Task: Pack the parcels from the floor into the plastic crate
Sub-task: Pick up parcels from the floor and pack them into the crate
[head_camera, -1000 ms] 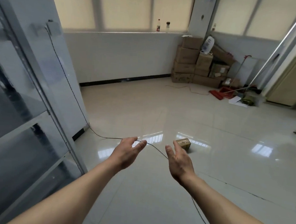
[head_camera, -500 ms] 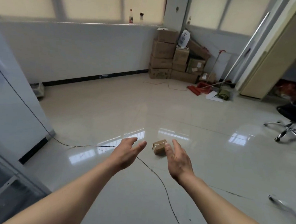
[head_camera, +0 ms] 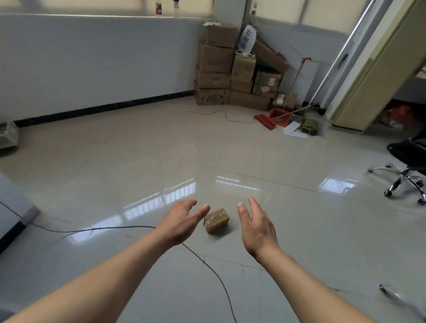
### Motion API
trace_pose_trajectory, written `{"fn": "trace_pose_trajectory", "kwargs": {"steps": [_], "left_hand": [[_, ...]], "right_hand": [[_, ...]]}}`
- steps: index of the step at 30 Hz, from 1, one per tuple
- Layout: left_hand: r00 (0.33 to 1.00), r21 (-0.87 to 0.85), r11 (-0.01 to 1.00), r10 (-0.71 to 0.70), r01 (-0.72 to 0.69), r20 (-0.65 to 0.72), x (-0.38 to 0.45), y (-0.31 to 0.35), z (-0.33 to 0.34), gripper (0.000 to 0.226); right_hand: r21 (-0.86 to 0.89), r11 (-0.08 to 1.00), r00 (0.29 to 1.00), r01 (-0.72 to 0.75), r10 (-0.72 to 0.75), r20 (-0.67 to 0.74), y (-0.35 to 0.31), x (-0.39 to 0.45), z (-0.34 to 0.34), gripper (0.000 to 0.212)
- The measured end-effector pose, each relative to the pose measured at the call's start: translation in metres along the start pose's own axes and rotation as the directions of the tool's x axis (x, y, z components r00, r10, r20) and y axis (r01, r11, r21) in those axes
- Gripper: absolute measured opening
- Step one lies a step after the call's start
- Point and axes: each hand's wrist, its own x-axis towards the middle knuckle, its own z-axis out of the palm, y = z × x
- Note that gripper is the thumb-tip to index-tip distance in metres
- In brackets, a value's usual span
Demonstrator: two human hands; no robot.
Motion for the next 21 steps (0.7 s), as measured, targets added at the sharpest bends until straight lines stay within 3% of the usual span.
{"fn": "trace_pose_trajectory", "kwargs": {"steps": [15,21], "left_hand": [[0.977,-0.094,0.981,-0.178,0.167,-0.119,0.169,0.064,0.036,0.067],[0.960,-0.151,0.961,-0.251,0.231,-0.127,0.221,0.065,0.038,0.068]], "right_hand": [[-0.073,0.995,0.978,0.067,-0.051,0.203,0.038,0.222,-0.050,0.067],[-0.098,0.990,0.956,0.100,-0.069,0.285,0.030,0.290,-0.039,0.067]]}}
